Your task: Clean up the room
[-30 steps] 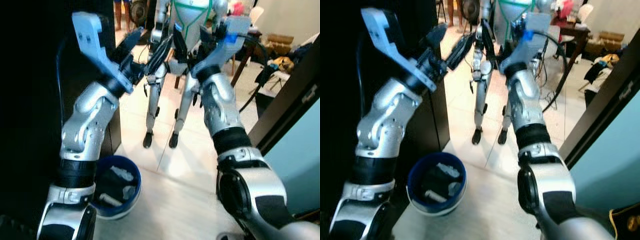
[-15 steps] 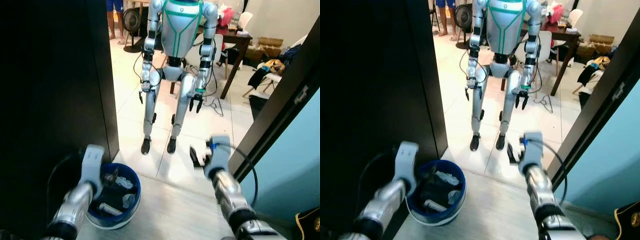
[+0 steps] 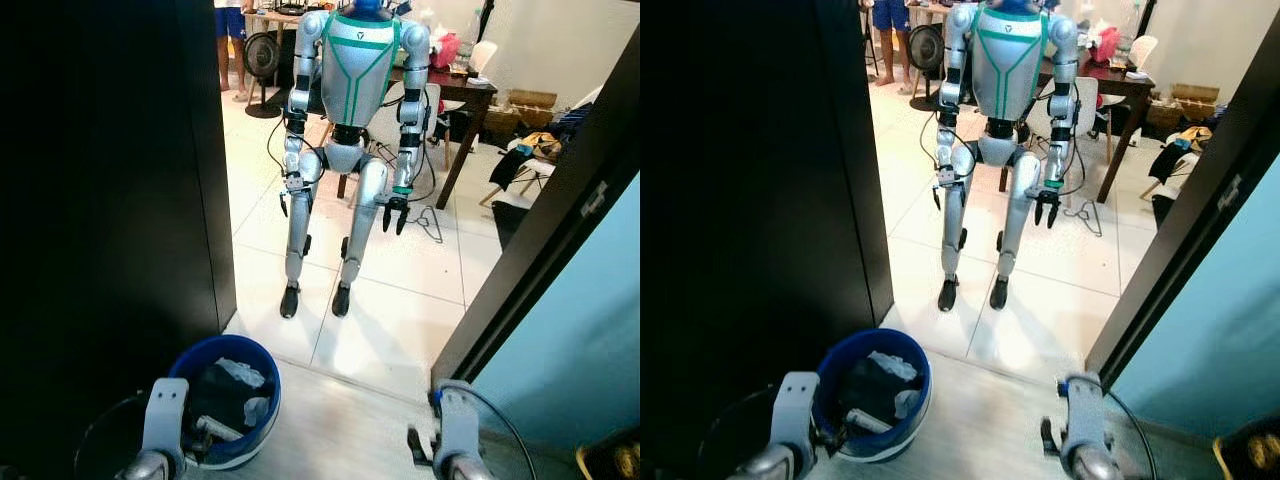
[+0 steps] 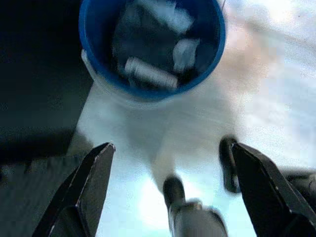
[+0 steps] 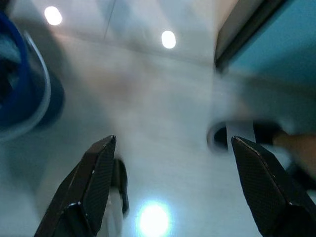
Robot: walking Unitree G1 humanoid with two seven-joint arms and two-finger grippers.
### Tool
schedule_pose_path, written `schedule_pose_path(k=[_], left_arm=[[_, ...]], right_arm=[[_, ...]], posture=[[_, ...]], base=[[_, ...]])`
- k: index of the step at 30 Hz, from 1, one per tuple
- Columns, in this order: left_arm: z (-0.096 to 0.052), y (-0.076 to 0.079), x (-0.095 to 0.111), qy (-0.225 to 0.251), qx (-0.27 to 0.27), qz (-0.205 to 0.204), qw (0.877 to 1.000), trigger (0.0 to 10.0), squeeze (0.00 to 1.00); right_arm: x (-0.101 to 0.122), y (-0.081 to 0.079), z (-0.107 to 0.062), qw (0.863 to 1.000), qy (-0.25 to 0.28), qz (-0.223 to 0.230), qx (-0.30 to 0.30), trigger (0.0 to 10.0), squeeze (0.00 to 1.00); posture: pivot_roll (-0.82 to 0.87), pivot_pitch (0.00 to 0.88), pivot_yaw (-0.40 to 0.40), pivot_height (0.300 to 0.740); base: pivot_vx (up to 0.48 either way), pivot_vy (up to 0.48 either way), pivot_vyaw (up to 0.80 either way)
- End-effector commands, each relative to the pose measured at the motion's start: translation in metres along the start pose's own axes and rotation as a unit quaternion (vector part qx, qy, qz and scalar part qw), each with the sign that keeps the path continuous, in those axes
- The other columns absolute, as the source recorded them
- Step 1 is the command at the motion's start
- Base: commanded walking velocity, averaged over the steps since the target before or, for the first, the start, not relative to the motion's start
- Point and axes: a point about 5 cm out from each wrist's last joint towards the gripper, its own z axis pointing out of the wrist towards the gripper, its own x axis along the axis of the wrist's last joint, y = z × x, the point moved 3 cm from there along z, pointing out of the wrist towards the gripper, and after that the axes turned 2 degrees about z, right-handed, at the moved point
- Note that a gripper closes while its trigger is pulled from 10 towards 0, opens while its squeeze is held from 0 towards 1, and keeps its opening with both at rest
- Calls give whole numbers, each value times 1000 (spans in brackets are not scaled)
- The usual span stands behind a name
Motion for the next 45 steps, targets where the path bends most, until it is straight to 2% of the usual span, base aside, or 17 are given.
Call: schedule_pose_path(k=[1, 2, 3, 4, 6, 11, 17, 18, 25, 32, 45], left_arm=[[-5, 0, -29, -49, 8, -12, 999, 10000, 0], [-5, 0, -29, -49, 8, -12, 999, 10000, 0], [-10, -2, -49, -81, 13, -18, 996, 10000, 0], [-10, -2, -49, -81, 13, -18, 996, 10000, 0], [-17, -2, -71, -117, 19, -25, 993, 10000, 0], [-19, 5, -80, -132, 15, -19, 991, 10000, 0], [-17, 13, -77, -131, 9, -12, 991, 10000, 0], [-13, 18, -66, -119, 6, -16, 993, 10000, 0], [-7, 23, -51, -104, 2, -14, 994, 10000, 0], [-13, 15, -66, -111, 1, -6, 994, 10000, 0], [-12, 14, -63, -115, 3, 4, 993, 10000, 0]], right_arm=[[-34, 9, -8, 998, -57, -11, -14, 10000, 0], [-34, 9, -8, 998, -57, -11, -14, 10000, 0], [-58, 13, -15, 995, -93, -23, -17, 10000, 0], [-58, 13, -15, 995, -93, -23, -17, 10000, 0], [-82, 17, -25, 991, -129, -41, -20, 10000, 0], [-86, 21, -27, 989, -138, -50, -21, 10000, 0], [-76, 30, -23, 989, -128, -70, -26, 10000, 0], [-71, 32, -22, 989, -122, -75, -28, 10000, 0], [-68, 25, -20, 989, -118, -84, -21, 10000, 0], [-73, 24, -22, 987, -127, -95, -19, 10000, 0], [-82, 24, -25, 985, -143, -96, -16, 10000, 0]], posture=[[94, 35, -73, 740], [94, 35, -73, 740], [97, 35, -76, 740], [97, 35, -76, 740], [89, 44, -77, 740], [86, 41, -83, 740], [93, 40, -90, 740], [95, 38, -93, 740], [91, 39, -93, 740], [88, 42, -92, 740], [84, 50, -90, 740]], base=[[0, 0, 0], [0, 0, 0], [-285, 0, 0], [-285, 0, 0], [-349, 0, 0], [-400, 0, 0], [-408, 0, 0], [-416, 0, 0], [-422, 0, 0], [-423, 0, 0], [-420, 0, -60]])
